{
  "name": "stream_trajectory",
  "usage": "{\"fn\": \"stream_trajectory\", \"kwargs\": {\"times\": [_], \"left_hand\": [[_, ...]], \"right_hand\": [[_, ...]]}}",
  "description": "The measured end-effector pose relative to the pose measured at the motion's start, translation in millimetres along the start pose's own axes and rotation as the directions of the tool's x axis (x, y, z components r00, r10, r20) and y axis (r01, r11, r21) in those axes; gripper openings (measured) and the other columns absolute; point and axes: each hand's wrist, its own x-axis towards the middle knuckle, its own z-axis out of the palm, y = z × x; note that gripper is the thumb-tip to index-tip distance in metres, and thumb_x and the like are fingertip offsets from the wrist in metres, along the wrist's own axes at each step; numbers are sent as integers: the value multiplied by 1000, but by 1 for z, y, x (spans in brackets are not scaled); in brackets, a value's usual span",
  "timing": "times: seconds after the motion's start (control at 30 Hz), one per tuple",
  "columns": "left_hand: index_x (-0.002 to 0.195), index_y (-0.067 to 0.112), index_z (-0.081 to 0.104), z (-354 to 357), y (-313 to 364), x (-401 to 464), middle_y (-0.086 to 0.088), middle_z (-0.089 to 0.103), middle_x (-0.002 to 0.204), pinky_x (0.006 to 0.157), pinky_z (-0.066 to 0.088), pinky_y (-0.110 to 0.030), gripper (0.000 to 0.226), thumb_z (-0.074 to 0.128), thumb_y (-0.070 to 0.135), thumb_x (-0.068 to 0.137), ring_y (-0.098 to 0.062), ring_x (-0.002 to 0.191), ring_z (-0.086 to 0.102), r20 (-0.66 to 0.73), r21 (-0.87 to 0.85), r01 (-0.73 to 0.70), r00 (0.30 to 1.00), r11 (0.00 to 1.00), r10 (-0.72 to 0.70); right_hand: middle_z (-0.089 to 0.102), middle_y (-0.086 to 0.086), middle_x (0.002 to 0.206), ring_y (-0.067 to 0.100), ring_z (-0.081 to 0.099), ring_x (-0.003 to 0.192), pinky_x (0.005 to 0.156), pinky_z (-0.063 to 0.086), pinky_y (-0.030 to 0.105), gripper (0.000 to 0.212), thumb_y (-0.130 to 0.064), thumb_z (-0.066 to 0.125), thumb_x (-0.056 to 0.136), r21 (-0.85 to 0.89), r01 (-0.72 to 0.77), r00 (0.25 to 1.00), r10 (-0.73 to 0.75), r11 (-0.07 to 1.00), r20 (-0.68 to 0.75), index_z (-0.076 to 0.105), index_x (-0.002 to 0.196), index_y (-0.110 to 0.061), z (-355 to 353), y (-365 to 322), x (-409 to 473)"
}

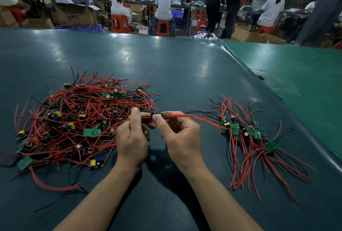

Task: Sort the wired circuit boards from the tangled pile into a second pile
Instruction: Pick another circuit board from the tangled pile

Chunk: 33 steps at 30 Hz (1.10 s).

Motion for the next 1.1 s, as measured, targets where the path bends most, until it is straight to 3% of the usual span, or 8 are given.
{"fn": "stream_trajectory", "kwargs": {"times": [0.23, 0.4, 0.53, 0.63, 0.73, 0.9, 1.0, 1.1], "left_hand": [[68, 19, 68, 0, 0, 6, 5, 59, 50, 41, 38, -19, 55, 31, 31, 107, -6, 41, 46, -171, -133, 92, 979, 987, -114], [67, 16, 60, -9, 1, 16, 9, 48, 47, 42, 31, -21, 55, 29, 39, 107, -8, 38, 40, -333, -248, 153, 914, 956, -233], [65, 15, 64, -7, 7, 4, 1, 53, 54, 48, 37, -24, 56, 33, 37, 105, -10, 47, 48, -237, 37, 2, 971, 999, 6], [73, 11, 64, -6, 11, -5, 3, 60, 67, 60, 43, -30, 41, 43, 36, 98, -15, 63, 54, -55, 426, -240, 956, 872, 289], [94, 11, 67, -11, 6, -4, -5, 63, 93, 79, 42, -39, 21, 58, 29, 88, -30, 89, 53, 70, 751, -299, 922, 588, 380], [116, 19, 68, -20, -2, 3, -5, 59, 120, 90, 32, -42, 33, 63, 34, 88, -31, 113, 45, 110, 940, -126, 992, 317, 69], [109, 20, 70, -22, -2, 6, -4, 63, 112, 87, 33, -42, 24, 63, 30, 89, -30, 108, 47, 117, 940, -137, 990, 313, 82], [108, 13, 71, -26, 1, 7, -10, 62, 107, 88, 40, -44, 23, 67, 17, 86, -33, 103, 49, 81, 901, -126, 989, 415, 124]], "right_hand": [[54, -8, 52, 3, 44, 45, 46, 39, 25, 25, -48, 72, 76, -167, 98, 986, -118, 981, -115, 62, 69, -26, -6, 5, 2], [49, -11, 46, 5, 42, 42, 44, 36, 20, 28, -33, 71, 80, 37, -12, 867, 29, 999, -498, 50, 66, -21, -25, -6, 21], [46, -3, 44, 10, 32, 31, 36, 24, 17, 38, -43, 58, 95, 582, -158, 696, 508, 798, -507, 40, 72, -20, -41, -5, 27], [55, 0, 52, 11, 35, 32, 35, 26, 17, 47, -64, 53, 89, 747, -184, 655, 646, 639, -391, 46, 81, -18, -39, -4, 23], [56, -1, 53, 13, 36, 32, 37, 25, 16, 45, -62, 51, 92, 739, -204, 681, 636, 641, -363, 51, 86, -17, -34, -6, 23], [58, -1, 56, 13, 38, 32, 37, 27, 16, 28, -42, 50, 98, 646, -292, 729, 602, 705, -326, 53, 87, -16, -30, -3, 23], [60, 1, 76, 13, 55, 47, 36, 35, 17, 11, -22, 55, 96, 443, -453, 738, 604, 773, -299, 55, 89, -14, -30, 4, 28], [53, 2, 89, 18, 59, 74, 41, 47, 20, 8, -12, 56, 95, 386, -458, 721, 589, 801, -365, 52, 88, -15, -34, 10, 33]]}}
